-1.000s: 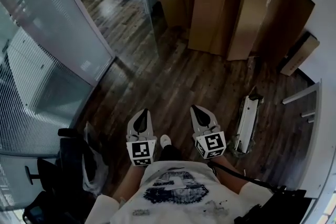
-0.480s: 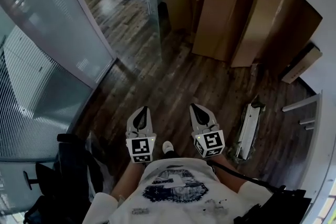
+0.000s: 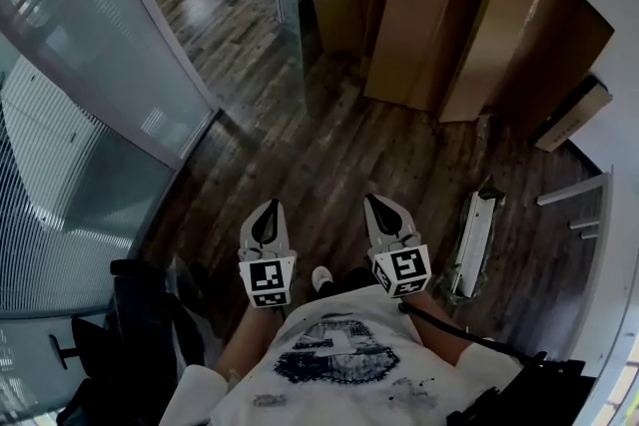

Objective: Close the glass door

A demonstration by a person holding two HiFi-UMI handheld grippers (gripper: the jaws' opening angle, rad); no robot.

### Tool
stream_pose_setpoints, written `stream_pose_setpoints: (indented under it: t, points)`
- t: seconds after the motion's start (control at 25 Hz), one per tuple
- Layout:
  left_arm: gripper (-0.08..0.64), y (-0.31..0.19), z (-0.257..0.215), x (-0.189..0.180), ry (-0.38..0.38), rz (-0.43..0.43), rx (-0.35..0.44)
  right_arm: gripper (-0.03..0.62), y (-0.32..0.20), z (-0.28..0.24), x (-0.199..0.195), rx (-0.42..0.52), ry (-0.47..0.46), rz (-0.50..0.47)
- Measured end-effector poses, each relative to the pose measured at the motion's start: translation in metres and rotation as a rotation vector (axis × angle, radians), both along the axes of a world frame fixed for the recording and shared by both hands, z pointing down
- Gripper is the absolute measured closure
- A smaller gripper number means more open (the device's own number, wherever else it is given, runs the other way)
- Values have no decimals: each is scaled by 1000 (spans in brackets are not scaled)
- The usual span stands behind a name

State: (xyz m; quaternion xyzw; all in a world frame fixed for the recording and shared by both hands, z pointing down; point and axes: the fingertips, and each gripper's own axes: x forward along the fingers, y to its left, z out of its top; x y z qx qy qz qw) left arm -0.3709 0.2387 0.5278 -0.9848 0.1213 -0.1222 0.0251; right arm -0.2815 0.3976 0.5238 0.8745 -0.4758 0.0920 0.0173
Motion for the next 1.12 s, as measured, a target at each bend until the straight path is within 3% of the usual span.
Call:
stream_pose_setpoints:
  t: [0.52,0.96,1.12]
  points:
    - [558,-14,2,42,-12,-60,11,584,0,14,60,-9,-27,-7]
    - [558,-34,-2,136,-35,-86,39,584,-28,10,166,20,-25,-46]
    - [558,-35,-5,191,-47,-90,56,584,-31,9,216,39,-36,-62]
